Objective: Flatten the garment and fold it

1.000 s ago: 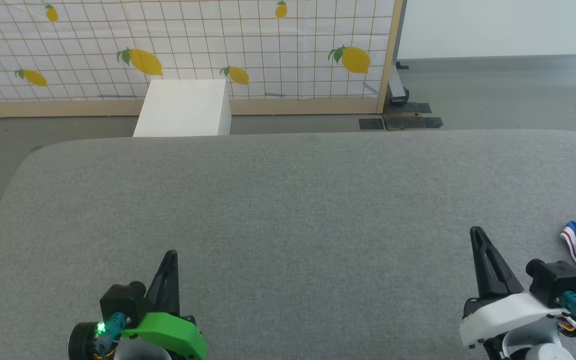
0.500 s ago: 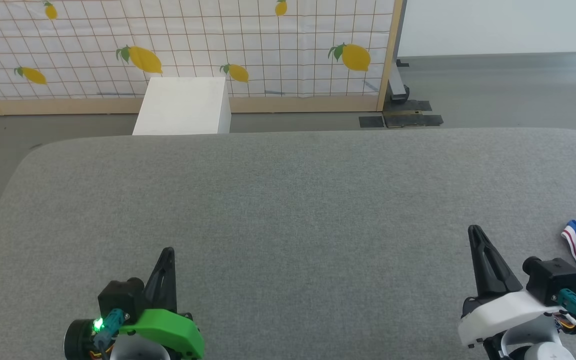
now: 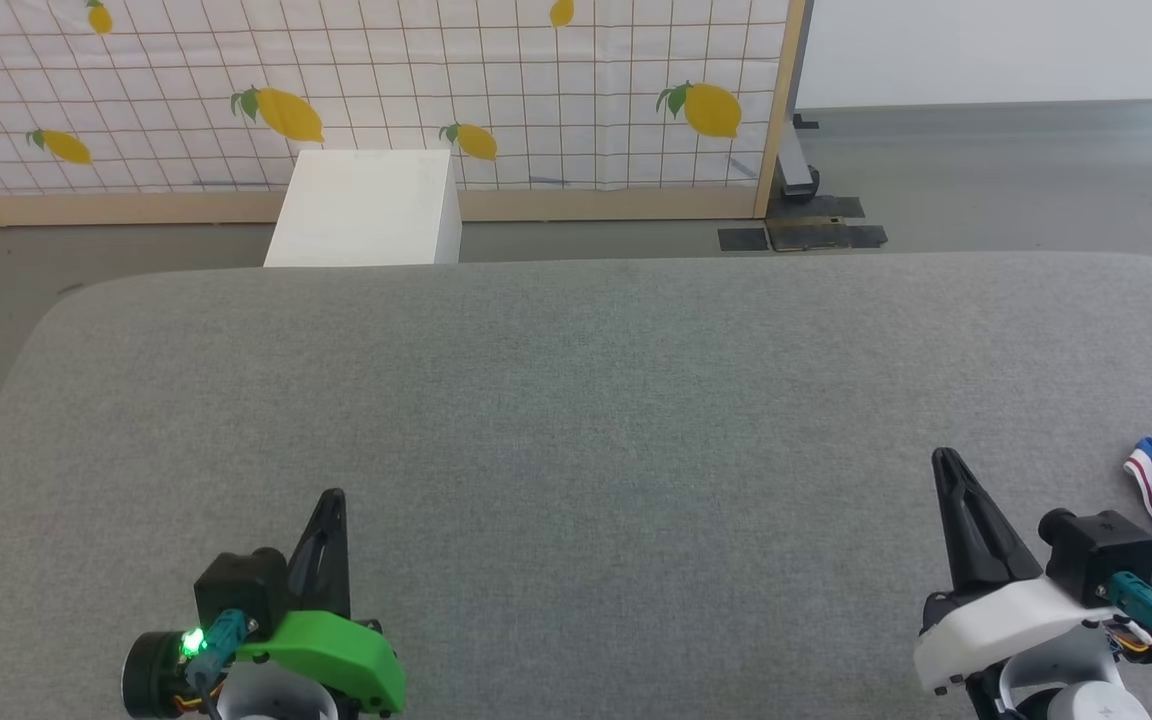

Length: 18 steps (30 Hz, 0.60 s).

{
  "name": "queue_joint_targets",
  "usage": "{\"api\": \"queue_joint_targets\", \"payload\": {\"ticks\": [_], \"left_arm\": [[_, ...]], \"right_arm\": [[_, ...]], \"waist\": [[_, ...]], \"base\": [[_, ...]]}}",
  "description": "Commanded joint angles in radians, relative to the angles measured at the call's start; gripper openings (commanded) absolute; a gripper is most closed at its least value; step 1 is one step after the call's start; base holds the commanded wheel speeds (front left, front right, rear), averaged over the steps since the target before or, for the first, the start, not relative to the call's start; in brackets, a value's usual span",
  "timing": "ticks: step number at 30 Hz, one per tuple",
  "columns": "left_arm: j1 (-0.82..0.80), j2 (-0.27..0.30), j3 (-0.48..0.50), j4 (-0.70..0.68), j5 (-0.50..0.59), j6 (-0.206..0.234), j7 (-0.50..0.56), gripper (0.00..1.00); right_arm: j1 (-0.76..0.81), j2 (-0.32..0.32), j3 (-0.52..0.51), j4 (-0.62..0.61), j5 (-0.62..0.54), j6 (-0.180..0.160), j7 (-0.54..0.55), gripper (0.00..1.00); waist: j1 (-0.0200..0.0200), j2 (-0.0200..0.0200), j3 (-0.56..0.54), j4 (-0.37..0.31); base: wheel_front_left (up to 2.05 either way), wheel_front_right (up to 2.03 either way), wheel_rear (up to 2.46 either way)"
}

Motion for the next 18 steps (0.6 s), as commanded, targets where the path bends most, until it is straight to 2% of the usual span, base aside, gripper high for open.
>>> {"api": "queue_joint_targets", "payload": {"ticks": [1,18], "left_arm": [[-0.003,-0.004,0.004,-0.007,0.019,0.007,0.006,0.00],[-0.004,-0.006,0.013,-0.034,0.047,0.011,0.038,0.00]], "right_arm": [[-0.001,0.001,0.003,-0.008,-0.011,-0.001,0.005,0.00],[-0.002,0.001,0.008,-0.028,-0.038,-0.001,0.028,0.00]], "waist": [[0.0000,0.0000,0.001,0.000],[0.0000,0.0000,0.007,0.000]], "base": [[0.00,0.00,0.00],[0.00,0.00,0.00]]}}
